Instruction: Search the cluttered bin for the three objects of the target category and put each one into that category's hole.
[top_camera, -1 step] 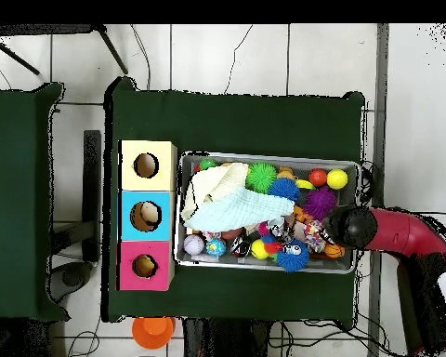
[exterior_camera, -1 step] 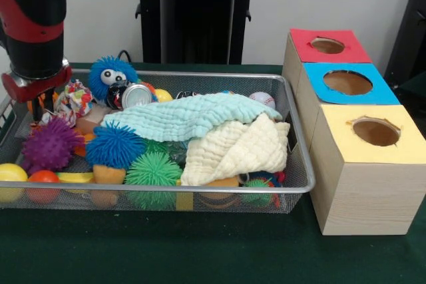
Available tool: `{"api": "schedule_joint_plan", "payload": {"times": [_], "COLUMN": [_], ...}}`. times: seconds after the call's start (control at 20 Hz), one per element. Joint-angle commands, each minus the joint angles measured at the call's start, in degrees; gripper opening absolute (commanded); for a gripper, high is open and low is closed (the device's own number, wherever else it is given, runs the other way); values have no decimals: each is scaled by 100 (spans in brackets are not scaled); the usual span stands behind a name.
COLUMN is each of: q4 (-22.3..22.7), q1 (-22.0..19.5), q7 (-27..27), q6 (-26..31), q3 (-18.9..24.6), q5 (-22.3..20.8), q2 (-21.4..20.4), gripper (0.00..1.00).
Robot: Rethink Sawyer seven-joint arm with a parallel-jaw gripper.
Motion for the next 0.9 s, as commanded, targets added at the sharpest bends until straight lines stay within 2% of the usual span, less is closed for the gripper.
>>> {"api": "schedule_joint_plan", "payload": {"times": [0.05, 0.9], "q4": [1010, 1607], "q1": [149, 642], "q7": [414, 662], "q6": [-495, -102], "q3": [639, 241], "q5": [233, 358], "q2": [-540, -1606], "gripper": [0, 0]}}
